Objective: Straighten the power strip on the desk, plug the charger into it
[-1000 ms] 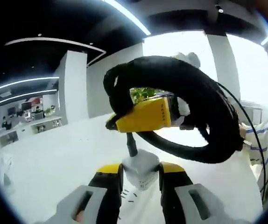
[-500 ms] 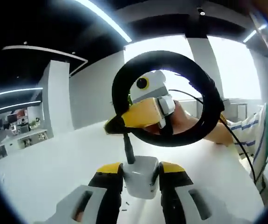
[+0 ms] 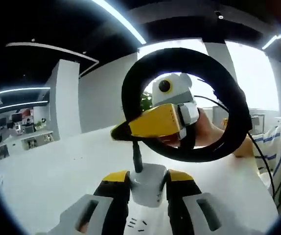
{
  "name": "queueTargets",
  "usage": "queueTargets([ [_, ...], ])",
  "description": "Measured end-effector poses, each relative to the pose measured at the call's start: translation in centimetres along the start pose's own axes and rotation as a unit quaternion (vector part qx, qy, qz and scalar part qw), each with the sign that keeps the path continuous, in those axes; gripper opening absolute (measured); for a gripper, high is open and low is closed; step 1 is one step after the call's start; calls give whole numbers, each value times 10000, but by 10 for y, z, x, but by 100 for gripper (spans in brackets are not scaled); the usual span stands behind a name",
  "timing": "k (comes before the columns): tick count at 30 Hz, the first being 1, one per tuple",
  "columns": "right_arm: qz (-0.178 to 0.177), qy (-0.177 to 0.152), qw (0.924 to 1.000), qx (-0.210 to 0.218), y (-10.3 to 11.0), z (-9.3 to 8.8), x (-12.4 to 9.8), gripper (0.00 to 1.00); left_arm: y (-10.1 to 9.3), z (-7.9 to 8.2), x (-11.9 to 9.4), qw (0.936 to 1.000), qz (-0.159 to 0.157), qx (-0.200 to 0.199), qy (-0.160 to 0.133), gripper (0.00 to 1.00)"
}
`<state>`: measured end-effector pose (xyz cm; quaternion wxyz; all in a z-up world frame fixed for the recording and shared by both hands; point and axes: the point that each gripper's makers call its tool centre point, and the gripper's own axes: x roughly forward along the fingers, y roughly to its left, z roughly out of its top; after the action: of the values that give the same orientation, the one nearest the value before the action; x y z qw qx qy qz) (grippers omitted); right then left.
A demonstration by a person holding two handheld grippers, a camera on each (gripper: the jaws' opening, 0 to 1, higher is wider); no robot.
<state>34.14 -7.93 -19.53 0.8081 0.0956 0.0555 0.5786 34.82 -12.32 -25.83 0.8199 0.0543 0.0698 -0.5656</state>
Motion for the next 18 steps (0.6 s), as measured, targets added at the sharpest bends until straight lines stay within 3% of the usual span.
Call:
queueTargets([
  [4, -128, 28, 9999, 110, -10, -4, 1, 7, 3, -5, 4, 9999, 31, -134, 62, 28],
  [18, -232, 45, 9997, 105, -11, -7, 2, 7, 3, -7, 5, 9999, -44, -106, 63, 27],
])
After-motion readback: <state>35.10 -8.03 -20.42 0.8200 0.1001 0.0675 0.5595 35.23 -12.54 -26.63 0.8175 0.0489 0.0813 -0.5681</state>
